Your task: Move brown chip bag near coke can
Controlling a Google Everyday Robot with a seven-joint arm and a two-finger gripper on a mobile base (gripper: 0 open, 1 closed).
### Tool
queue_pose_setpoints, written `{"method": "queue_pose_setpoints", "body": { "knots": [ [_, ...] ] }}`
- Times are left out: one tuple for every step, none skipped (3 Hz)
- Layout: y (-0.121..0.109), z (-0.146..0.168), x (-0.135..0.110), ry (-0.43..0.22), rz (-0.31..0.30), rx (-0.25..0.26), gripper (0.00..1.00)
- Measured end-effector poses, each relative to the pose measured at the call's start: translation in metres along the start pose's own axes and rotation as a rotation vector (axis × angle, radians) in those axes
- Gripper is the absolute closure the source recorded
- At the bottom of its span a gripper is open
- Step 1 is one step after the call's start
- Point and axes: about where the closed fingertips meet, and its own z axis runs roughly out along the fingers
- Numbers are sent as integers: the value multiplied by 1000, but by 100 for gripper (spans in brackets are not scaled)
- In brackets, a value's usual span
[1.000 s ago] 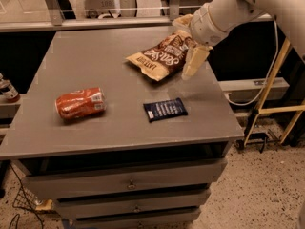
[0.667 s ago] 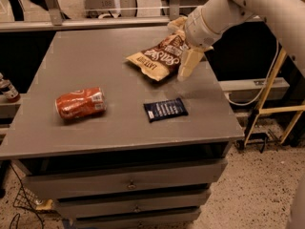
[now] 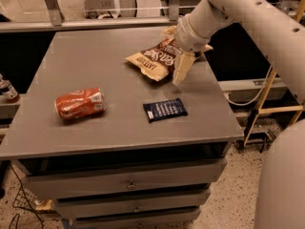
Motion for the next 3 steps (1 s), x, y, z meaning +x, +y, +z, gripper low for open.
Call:
{"method": "queue_pose_setpoints", "body": {
  "knots": [
    [-3,11,-5,-15,-12,-5,14],
    [-5,21,-11,-45,-23,-13,38],
    [-11,28,-17,-94,-24,-5,61]
  ]
}}
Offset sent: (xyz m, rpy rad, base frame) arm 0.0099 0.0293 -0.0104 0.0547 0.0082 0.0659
